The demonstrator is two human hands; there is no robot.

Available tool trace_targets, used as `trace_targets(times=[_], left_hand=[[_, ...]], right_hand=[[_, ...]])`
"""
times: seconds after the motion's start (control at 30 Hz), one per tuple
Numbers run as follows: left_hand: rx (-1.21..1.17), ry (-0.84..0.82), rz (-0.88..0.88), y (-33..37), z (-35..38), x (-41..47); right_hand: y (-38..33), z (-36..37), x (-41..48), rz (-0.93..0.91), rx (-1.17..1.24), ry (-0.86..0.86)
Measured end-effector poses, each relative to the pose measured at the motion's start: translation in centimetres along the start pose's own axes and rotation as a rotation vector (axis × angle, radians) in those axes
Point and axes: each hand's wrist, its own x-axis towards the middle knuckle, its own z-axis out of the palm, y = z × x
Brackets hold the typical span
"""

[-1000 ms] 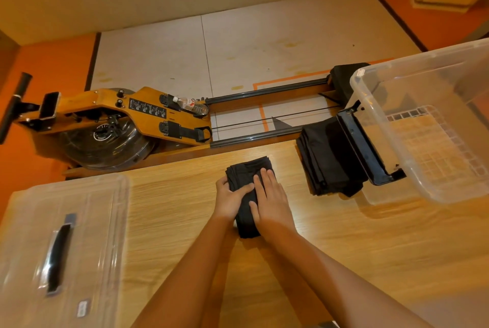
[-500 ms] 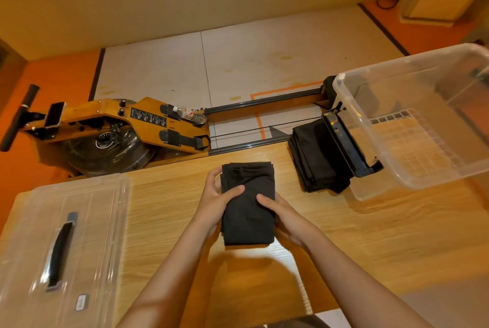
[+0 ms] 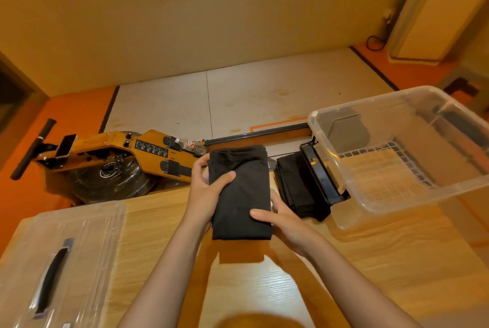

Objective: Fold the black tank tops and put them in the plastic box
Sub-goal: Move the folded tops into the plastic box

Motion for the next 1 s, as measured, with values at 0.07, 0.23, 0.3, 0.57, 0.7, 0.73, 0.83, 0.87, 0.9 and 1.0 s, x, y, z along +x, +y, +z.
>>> trace_targets(times=[0.07,0.23,0.3,0.57,0.7,0.73,0.83,0.87,0.9,1.0], left_hand=[[-0.004,-0.041,0.003,1.5,1.0,0.5],[-0.088,-0.291,-0.026,5.7,4.9,1.3],[-0.130,-0.370,-0.035,7.1,6.8,1.5],[-0.446,-0.477,-0.391,7.6,18.6,1.9],[-0.567,-0.459,-0.395,5.7,25.0,2.8],[-0.577,-0.455,-0.380,5.5,26.4,2.8],[-0.510,-0.377,-0.339,4.5,30.0,3.3],[-0.436,-0.333,-0.323,4.0,31.1,3.5],[-0.366,-0.296,-0.319,3.6,32.1,3.8],[-0.252,-0.180,-0.446,1.2,34.6,5.0]], right_hand=[[-1.8,-0.3,-0.6,-0.044,-0.006,0.038],[-5.6,-3.5,-3.0,-0.174,0.061,0.098],[-6.8,-5.1,-3.9,-0.208,0.119,0.119],[-11.5,-15.0,-6.0,-0.213,0.238,0.125],[-12.7,-22.7,-6.8,-0.114,0.149,0.117],[-13.0,-24.6,-7.0,-0.086,0.105,0.108],[-13.6,-29.1,-7.3,0.004,0.023,0.054],[-13.8,-30.3,-7.2,0.036,0.024,0.036],[-13.9,-31.5,-7.0,0.075,0.037,0.023],[-13.7,-34.1,-6.3,0.220,0.095,-0.003]])
